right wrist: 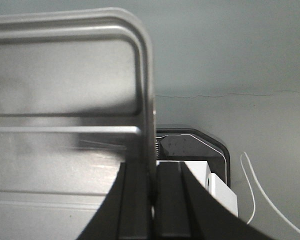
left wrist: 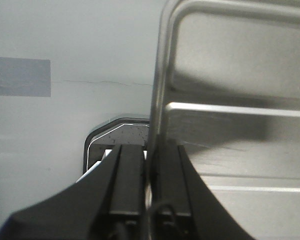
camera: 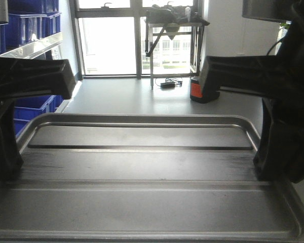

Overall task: Grab silver tray and place in blue box
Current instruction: 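Hold the tray level in both grippers while the base turns and drives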

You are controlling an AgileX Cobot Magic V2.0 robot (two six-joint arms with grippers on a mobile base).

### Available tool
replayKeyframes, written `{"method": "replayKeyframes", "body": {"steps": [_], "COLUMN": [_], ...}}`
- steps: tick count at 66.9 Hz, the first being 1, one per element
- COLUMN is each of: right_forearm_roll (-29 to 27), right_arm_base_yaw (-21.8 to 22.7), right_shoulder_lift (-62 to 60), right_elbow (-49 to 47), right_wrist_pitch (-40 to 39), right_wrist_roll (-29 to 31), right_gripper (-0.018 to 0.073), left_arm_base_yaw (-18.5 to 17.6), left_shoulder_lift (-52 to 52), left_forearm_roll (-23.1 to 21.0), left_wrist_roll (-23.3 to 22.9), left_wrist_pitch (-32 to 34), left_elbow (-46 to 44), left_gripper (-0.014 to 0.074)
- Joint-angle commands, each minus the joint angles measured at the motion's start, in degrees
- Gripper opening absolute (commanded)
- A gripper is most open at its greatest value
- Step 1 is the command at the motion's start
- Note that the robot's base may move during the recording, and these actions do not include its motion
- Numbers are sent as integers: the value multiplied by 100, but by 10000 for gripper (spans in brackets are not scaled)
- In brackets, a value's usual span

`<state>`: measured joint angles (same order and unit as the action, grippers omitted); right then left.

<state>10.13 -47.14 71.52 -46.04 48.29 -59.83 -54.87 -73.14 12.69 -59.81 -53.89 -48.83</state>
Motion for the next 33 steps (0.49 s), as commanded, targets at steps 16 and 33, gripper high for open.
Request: {"method": "replayKeyframes", "body": {"steps": [16,33], "right_forearm_roll": [301,301], "right_arm_base_yaw": [36,36], "right_shoulder_lift": [-153,-153], "right_elbow": [-120,-120], "right_wrist_pitch": [157,157], "right_wrist_roll": [18,18], "right_gripper": [50,50], "left_arm_base_yaw": [-21,-21], "left_shoulder_lift": [177,177], "left_forearm_roll": [228,228], "left_wrist_roll": [-58,-58], "left_wrist_pitch": [-266,-266], "left_elbow": [-148,-148], "left_gripper": [-9,-9]}}
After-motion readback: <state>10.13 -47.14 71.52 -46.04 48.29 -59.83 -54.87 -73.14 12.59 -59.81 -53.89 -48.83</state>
